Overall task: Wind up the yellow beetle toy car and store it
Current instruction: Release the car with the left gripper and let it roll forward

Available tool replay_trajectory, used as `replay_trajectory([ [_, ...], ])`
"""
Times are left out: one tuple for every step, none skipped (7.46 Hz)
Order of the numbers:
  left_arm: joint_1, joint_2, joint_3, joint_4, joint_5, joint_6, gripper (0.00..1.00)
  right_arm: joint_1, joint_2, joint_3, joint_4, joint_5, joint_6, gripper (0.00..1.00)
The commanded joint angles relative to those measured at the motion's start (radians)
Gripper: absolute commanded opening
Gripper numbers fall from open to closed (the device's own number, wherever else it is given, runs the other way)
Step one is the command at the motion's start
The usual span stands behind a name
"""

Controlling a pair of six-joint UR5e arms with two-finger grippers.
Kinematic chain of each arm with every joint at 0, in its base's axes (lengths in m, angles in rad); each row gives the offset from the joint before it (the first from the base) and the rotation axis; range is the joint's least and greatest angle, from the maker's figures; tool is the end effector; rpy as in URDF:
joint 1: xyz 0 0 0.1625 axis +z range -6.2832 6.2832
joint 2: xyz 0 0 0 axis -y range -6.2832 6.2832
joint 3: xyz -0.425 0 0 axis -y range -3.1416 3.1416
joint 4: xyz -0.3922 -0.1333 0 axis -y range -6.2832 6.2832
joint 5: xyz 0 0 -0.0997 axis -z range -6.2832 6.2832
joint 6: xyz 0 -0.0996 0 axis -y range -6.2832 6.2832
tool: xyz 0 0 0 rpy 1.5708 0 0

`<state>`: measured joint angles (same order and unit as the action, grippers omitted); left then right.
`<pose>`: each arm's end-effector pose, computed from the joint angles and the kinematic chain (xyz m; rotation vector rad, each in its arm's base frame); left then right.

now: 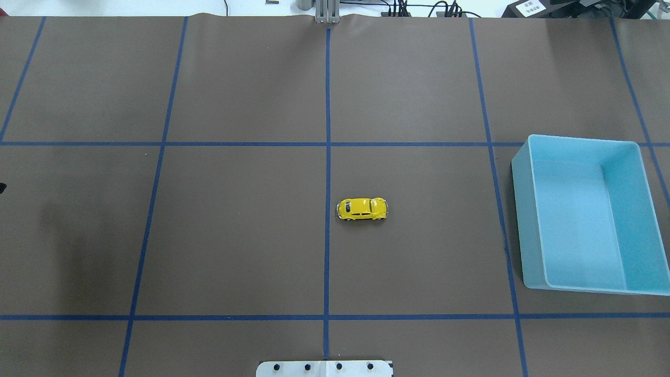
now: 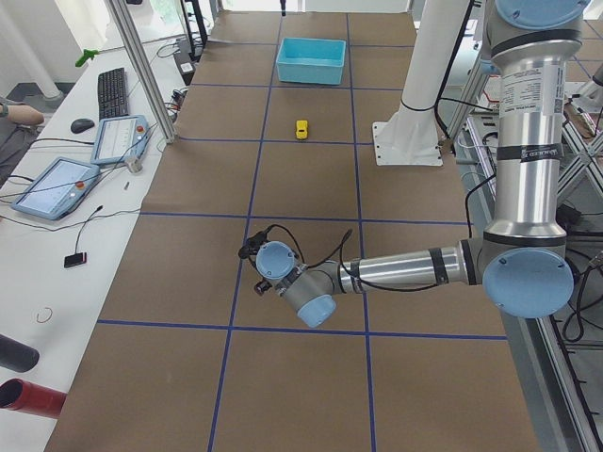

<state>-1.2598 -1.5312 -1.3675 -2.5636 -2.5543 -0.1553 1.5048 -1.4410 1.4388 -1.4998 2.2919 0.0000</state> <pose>0.0972 -0.4671 0.6539 0.4553 1.0752 0.5058 0.0310 -0.5551 0.6526 0.0420 -0.7228 -0.0879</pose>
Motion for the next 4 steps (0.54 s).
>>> replay_trajectory([
  [0.002, -0.009, 0.001, 0.014, 0.051, -0.258, 1.00, -0.015, 0.042, 0.009, 0.001, 0.003, 0.002, 1.00],
  [0.002, -0.012, -0.001, 0.019, 0.080, -0.374, 1.00, -0.040, 0.081, 0.017, 0.001, 0.004, 0.003, 1.00],
  [0.000, -0.017, -0.005, 0.049, 0.086, -0.436, 1.00, -0.081, 0.121, 0.032, 0.003, 0.001, 0.002, 1.00],
  [-0.009, -0.038, -0.051, 0.188, 0.086, -0.447, 1.00, -0.142, 0.193, 0.051, -0.005, -0.043, 0.002, 1.00],
])
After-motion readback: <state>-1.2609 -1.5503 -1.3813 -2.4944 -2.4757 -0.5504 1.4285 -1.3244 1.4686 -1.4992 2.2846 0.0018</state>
